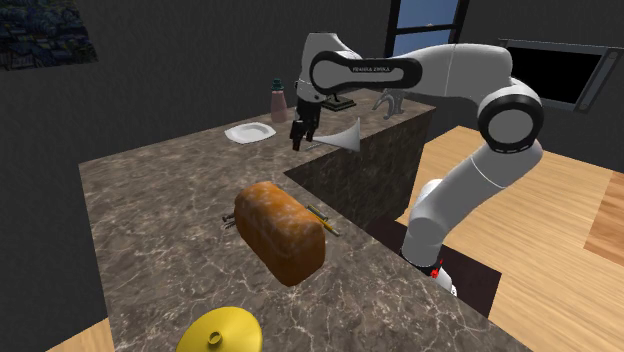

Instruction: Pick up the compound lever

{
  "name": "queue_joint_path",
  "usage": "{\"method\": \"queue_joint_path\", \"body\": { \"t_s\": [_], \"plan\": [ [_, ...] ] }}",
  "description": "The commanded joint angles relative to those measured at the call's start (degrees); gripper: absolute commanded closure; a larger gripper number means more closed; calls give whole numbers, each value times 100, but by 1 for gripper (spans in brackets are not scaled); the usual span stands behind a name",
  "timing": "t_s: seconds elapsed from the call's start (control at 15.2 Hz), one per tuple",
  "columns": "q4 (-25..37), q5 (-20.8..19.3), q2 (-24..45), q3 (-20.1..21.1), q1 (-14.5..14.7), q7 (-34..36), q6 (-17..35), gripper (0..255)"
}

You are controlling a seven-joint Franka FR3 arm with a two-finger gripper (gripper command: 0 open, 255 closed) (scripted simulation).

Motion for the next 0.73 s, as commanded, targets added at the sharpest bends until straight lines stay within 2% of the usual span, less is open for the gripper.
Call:
{"method": "queue_joint_path", "body": {
  "t_s": [0.0,0.66],
  "plan": [
    [79,35,228,132,152,-129,182,0],
    [809,9,1458,771,793,-754,805,0]
  ]
}}
